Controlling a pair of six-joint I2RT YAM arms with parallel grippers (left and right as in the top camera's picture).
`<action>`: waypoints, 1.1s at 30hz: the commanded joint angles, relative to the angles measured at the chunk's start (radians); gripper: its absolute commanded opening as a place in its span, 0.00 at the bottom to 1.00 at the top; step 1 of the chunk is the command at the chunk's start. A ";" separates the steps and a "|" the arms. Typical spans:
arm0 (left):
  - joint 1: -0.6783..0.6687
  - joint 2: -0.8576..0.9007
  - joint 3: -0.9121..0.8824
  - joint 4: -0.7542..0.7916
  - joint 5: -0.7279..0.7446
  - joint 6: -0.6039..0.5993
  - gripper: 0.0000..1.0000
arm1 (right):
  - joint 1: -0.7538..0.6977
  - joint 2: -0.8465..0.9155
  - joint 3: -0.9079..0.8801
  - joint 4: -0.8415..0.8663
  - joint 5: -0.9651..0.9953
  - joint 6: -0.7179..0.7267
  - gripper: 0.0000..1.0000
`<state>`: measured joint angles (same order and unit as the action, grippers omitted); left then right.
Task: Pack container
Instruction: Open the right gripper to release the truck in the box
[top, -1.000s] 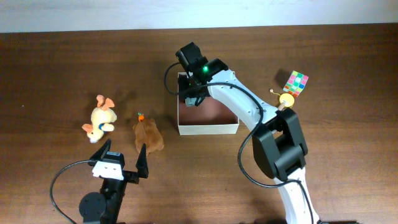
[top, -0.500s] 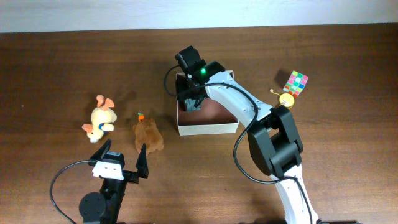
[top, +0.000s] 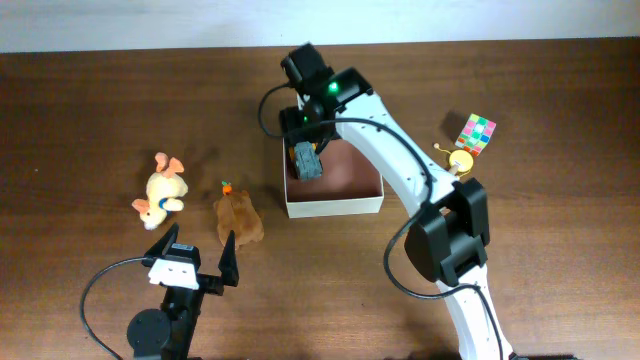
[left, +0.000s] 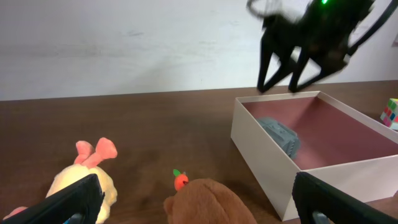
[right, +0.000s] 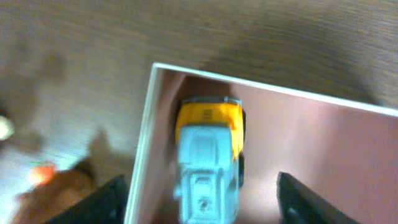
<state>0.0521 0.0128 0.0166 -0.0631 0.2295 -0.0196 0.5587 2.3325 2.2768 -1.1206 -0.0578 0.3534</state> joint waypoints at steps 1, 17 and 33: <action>0.003 -0.008 -0.008 0.002 0.010 0.012 0.99 | -0.005 -0.043 0.060 -0.099 0.035 -0.028 0.48; 0.003 -0.007 -0.008 0.002 0.010 0.012 0.99 | -0.005 -0.039 -0.139 -0.150 0.149 0.003 0.36; 0.003 -0.007 -0.008 0.002 0.010 0.012 0.99 | -0.011 -0.036 -0.294 0.063 0.111 0.004 0.36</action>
<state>0.0521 0.0128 0.0166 -0.0631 0.2295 -0.0196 0.5529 2.2990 1.9892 -1.0660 0.0658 0.3443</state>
